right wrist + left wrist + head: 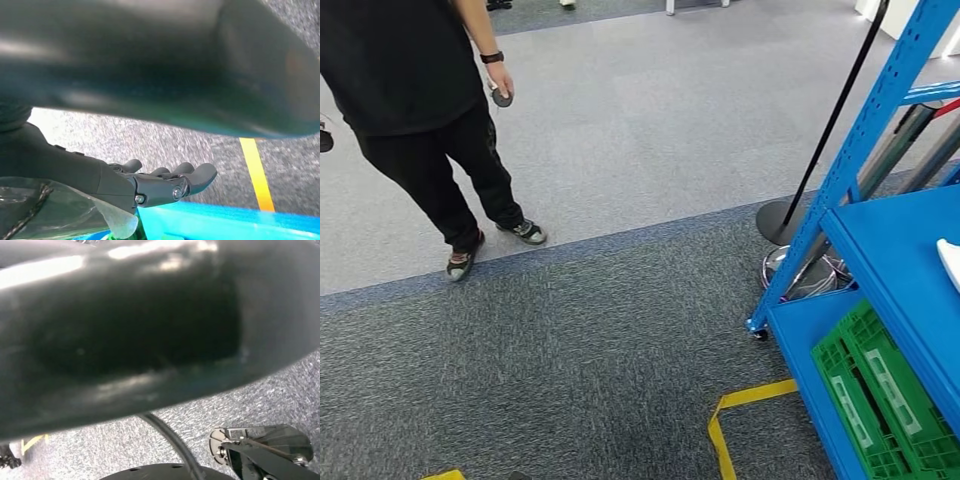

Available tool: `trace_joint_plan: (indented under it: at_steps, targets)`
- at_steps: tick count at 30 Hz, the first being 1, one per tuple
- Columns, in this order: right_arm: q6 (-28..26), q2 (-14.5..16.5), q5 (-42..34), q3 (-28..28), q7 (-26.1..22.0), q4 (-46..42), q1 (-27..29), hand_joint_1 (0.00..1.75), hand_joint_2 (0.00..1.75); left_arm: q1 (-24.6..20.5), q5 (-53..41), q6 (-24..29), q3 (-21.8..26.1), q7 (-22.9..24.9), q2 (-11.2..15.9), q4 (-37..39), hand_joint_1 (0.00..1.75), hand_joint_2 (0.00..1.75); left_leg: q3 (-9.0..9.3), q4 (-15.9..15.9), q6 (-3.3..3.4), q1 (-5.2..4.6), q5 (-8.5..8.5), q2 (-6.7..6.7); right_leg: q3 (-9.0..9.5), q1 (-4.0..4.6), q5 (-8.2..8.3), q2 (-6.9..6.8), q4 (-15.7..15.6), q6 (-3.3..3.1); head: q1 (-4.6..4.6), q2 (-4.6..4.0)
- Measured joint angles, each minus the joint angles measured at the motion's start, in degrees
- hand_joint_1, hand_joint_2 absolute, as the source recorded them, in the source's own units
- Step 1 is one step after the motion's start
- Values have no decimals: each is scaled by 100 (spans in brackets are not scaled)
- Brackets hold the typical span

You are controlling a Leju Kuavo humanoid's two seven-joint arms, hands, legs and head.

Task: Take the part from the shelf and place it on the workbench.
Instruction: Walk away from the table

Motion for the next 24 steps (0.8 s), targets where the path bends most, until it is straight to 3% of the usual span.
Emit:
trace_joint_plan:
  at_steps: [1,4,6,9,11,13,14,15,16,18,20,24]
  targets:
    - [1,0,1,0,0,0,3,0,0,3,-1,1,0,0,0,0,0,0,58,-143,21,-3,143,-8,6,9,0,35,1,0,1,1]
    - [2,2,3,3,-4,2,-2,0,0,2,-1,4,2,1,5,0,0,0,558,-1278,122,-25,699,-136,16,24,-6,136,12,15,3,0]
    - [2,2,2,3,-6,2,-4,0,0,-12,-2,5,4,0,10,0,0,0,701,-1633,165,-46,770,-204,-17,22,0,178,25,63,5,0]
    - [1,1,-3,1,-4,2,8,0,0,-20,-3,7,6,0,9,0,0,0,704,-1715,232,-41,811,-151,-88,4,-21,184,54,163,9,0]
    - [1,0,-13,1,-4,3,5,0,0,-21,-3,9,9,0,9,0,0,0,716,-1786,288,-17,859,-96,-285,-4,-262,99,421,214,32,-1]
    - [5,2,-19,2,-5,7,-1,0,0,-15,-3,7,13,-1,7,0,0,0,706,-1793,307,-26,869,-36,-644,-28,-629,28,1176,258,48,0]
    - [7,2,-18,2,-5,8,1,0,0,-10,-3,5,18,-2,4,0,0,0,700,-1791,307,-29,868,-5,-795,-42,-732,16,1491,279,46,0]
    - [8,2,-18,2,-5,9,6,0,0,-5,-3,3,24,-2,2,0,0,0,698,-1788,305,-30,867,24,-859,-54,-734,9,1629,298,46,0]
    - [8,1,-19,1,-5,9,12,0,0,-4,-3,3,31,-2,-1,0,0,0,697,-1783,300,-27,864,48,-806,-66,-625,-1,1530,313,48,0]
    - [8,-3,-20,0,-8,9,15,0,0,-6,-3,3,43,-4,-4,0,0,0,701,-1758,266,-16,846,87,-415,-88,-261,-79,778,335,49,1]
    - [8,-6,-19,1,-16,10,-2,0,0,-8,-3,3,49,-6,-4,0,0,0,699,-1711,200,-31,812,116,-87,-82,-69,-142,140,297,42,1]
    - [9,-7,-13,1,-27,11,8,0,0,-13,-3,4,57,-7,-8,0,0,0,702,-1663,71,-20,768,133,-28,-49,-56,-92,30,141,24,1]
